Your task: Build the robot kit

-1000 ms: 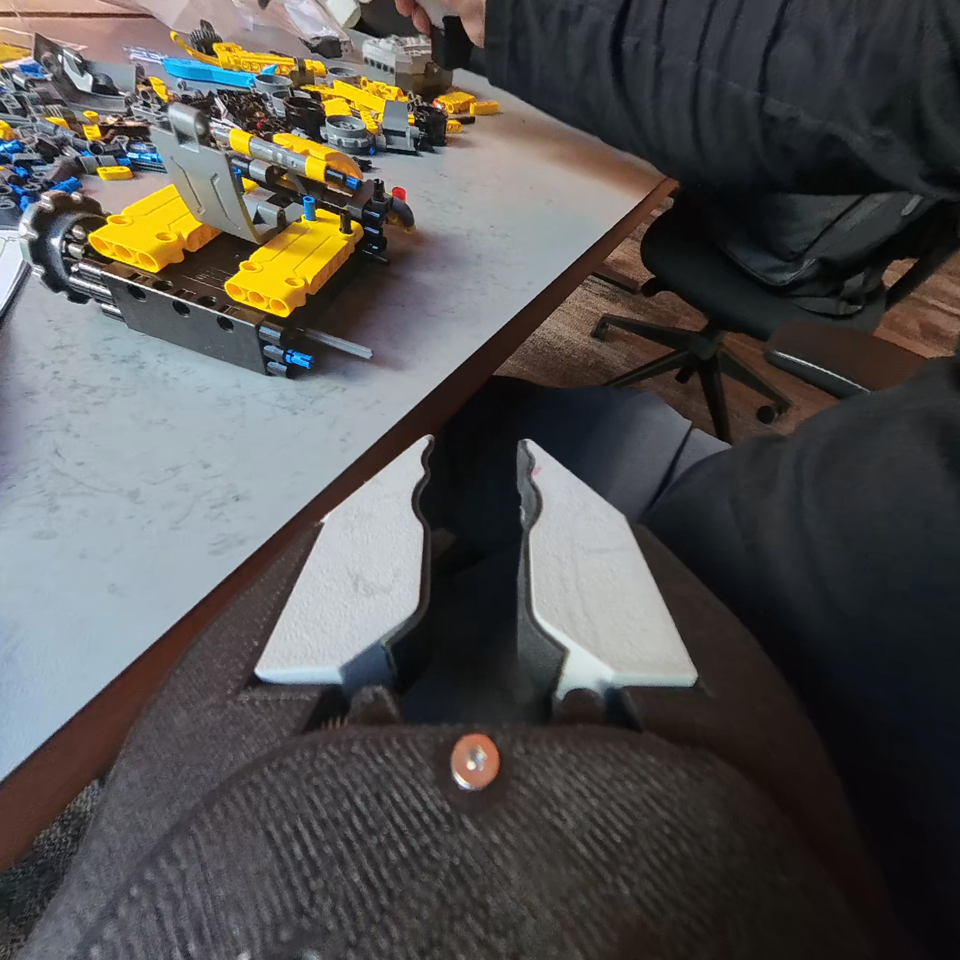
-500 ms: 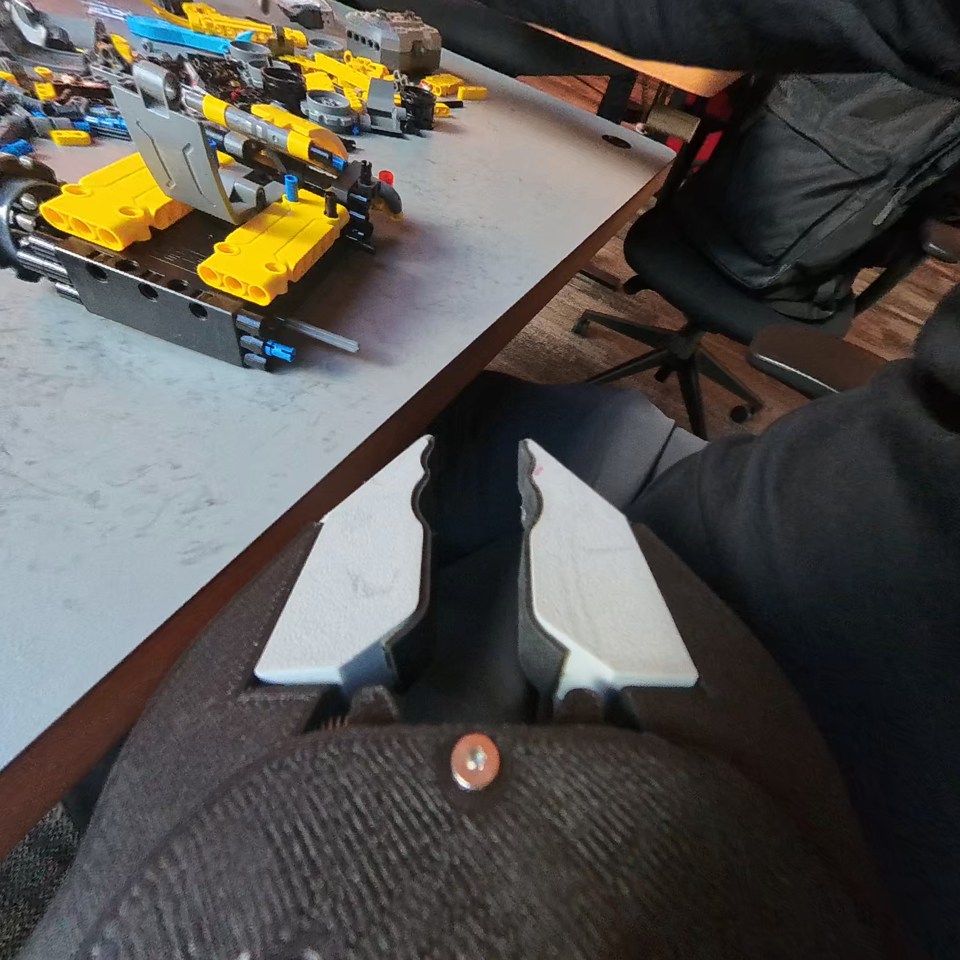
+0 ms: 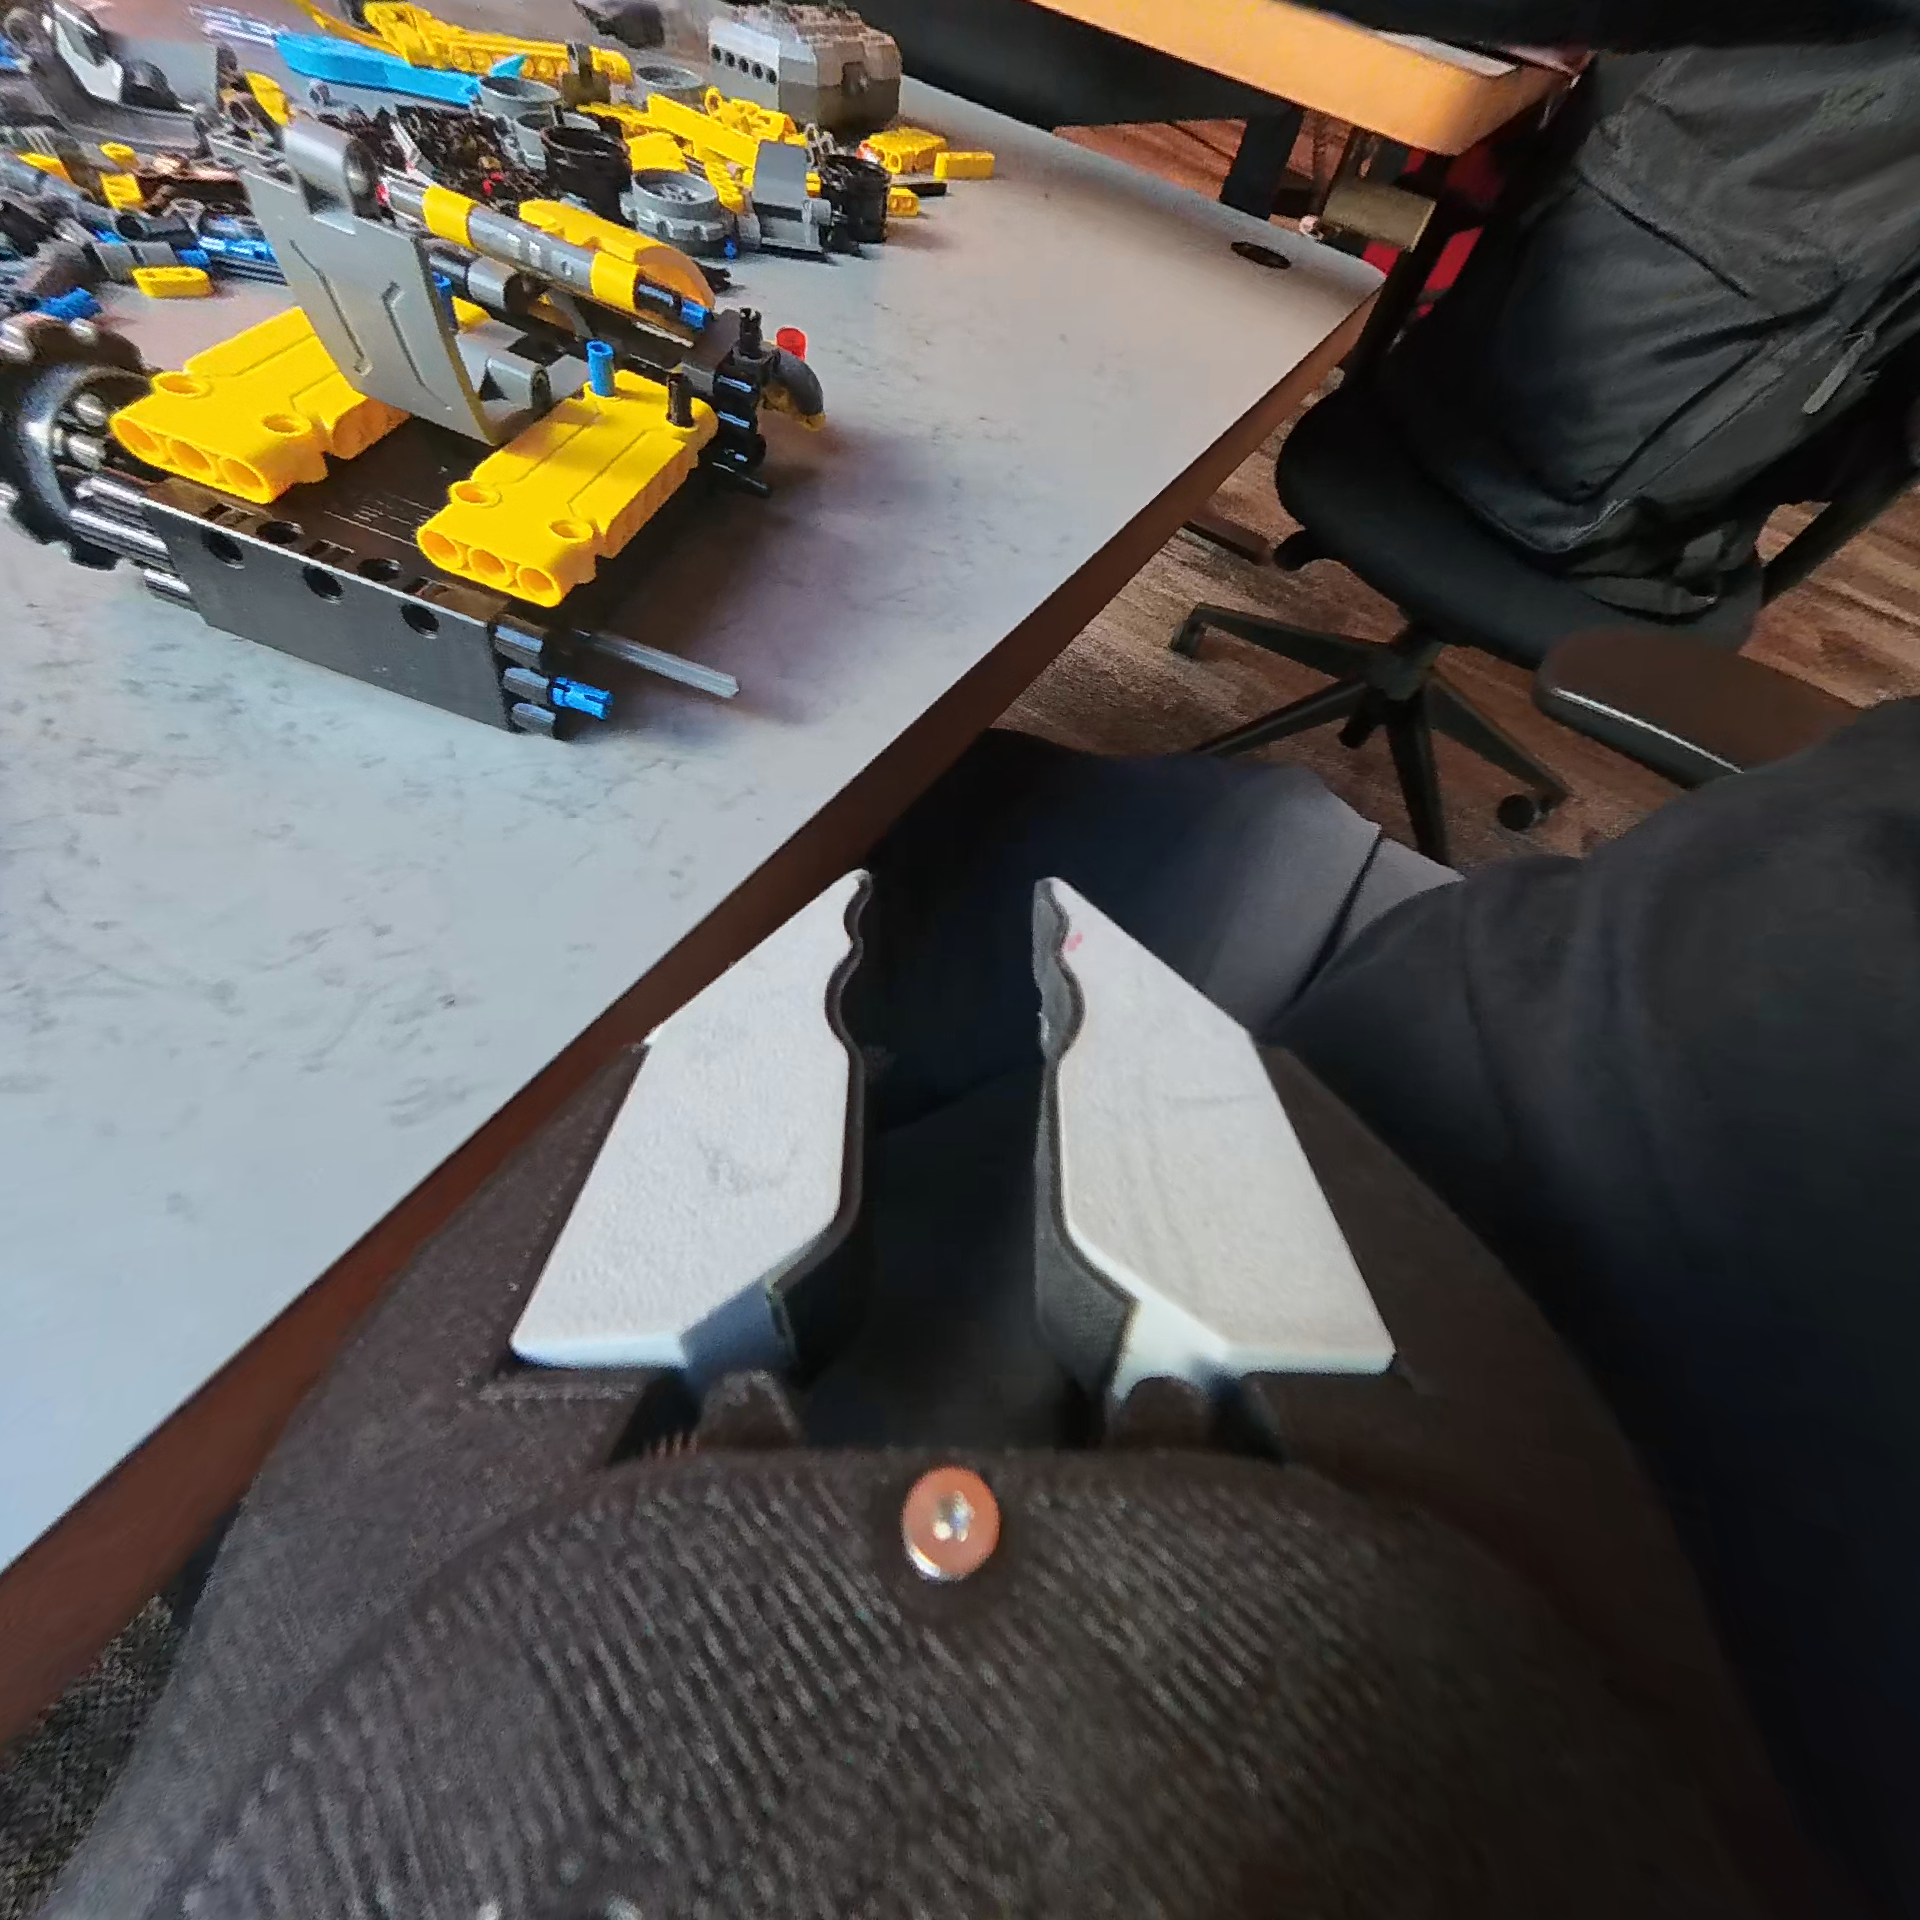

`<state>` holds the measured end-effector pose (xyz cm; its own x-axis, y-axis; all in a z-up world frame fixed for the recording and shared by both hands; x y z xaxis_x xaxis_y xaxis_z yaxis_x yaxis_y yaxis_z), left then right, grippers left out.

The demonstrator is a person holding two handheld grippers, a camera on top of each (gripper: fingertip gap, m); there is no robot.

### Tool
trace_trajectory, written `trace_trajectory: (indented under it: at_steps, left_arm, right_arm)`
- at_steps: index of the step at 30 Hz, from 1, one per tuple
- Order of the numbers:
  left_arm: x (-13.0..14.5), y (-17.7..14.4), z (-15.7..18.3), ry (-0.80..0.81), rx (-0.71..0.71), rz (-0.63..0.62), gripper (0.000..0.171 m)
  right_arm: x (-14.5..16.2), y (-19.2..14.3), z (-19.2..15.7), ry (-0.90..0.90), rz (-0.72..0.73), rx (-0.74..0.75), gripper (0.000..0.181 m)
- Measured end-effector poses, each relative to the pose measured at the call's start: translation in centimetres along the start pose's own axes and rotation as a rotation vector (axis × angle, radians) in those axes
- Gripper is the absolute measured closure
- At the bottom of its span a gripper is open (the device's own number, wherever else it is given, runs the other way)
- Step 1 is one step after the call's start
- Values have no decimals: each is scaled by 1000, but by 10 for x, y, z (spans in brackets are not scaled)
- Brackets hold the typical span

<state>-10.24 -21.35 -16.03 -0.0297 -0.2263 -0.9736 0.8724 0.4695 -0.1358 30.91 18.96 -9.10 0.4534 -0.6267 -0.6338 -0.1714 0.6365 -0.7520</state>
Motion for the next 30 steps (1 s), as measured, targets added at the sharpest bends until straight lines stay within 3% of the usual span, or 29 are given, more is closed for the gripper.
trace_trajectory:
  at_steps: [3, 5, 10, 14, 16, 19, 23, 25, 30]
  left_arm:
    - [-1, -2, 1, 18, -5, 6, 145]
    - [-1, -3, 4, 42, 7, 7, 146]
    - [-4, 0, 22, 123, 119, -7, 143]
    - [-38, 22, 37, 280, 152, 7, 151]
    - [-60, 45, 41, 368, 132, 3, 159]
    - [-78, 87, 44, 384, 156, -108, 155]
    - [-75, 127, 37, 397, 154, -227, 150]
    - [-71, 139, 33, 411, 145, -277, 149]
    - [-60, 155, 34, 387, 175, -362, 149]
  right_arm:
    - [-13, -51, -12, -87, 130, 39, 173]
    - [-9, -92, -35, -178, 173, -46, 174]
    - [63, -170, -136, -561, 155, -408, 174]
    - [124, -178, -201, -740, 137, -556, 173]
    - [139, -172, -221, -781, 133, -614, 173]
    - [147, -167, -239, -829, 150, -689, 173]
    - [152, -170, -247, -868, 234, -761, 170]
    - [154, -175, -243, -823, 276, -761, 164]
    - [172, -187, -218, -636, 454, -688, 171]
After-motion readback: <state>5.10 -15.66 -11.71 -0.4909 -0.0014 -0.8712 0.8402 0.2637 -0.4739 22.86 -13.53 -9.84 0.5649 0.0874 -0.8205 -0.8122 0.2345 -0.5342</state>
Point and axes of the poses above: each gripper's, where its closed fingertips meet, y out along the fingers, x out of its underside, z = x × y across the jaws, the point moved 10 cm from there along -y, back along the fingers, and after that the axes turned 15 degrees about z, right-handed, at the moved point
